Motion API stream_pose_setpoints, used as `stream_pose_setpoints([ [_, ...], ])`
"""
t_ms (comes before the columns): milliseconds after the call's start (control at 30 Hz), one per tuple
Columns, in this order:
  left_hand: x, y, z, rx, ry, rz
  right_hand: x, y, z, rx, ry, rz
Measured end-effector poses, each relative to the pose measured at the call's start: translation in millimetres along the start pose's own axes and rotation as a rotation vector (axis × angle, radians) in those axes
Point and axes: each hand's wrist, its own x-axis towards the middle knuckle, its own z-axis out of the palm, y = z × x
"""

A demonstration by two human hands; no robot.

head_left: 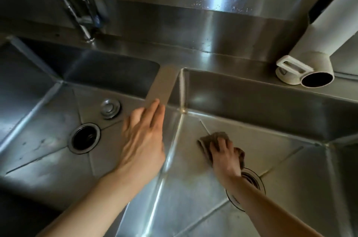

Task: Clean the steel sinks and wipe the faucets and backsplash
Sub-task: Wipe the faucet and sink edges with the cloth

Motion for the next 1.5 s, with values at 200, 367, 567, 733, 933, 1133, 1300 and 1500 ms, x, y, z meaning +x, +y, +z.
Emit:
stream_pose_setpoints([
  [200,0.0,-2.1,-0.6,0.013,0.053,0.007,46.5,-23.0,-1.8,-0.056,0.043,-0.229],
  [367,0.0,-2.2,2.7,0.037,0.044,-0.030,96.4,-60.9,-6.6,-0.048,0.024,-0.137],
  [567,-2.1,-3.2,2.4,0.043,0.036,-0.056,26.7,-80.4,17.0,0.043,-0.061,-0.329],
  [733,-3.1,2.5,-8.9,0.011,-0.072,-0.086,-49.1,-90.5,23.7,0.083,-0.281,-0.445],
  [933,-22.7,0.3,-14.7,0.029,-0.021,-0.050,-109.5,-82.6,39.3,-0.195,-0.393,-0.905],
  [1133,-27.7,-2.6,-10.9,0.044,0.047,-0.052,-48.2,-66.3,16.4,-0.163,-0.183,-0.754],
  [1300,-25.5,-4.0,-9.3,0.029,0.047,-0.085,34.6,-57.7,-8.0,-0.158,-0.074,-0.383],
  [1500,-23.5,-6.8,-5.1,-0.003,0.057,-0.090,94.6,-61.7,-25.7,-0.196,-0.058,-0.213],
])
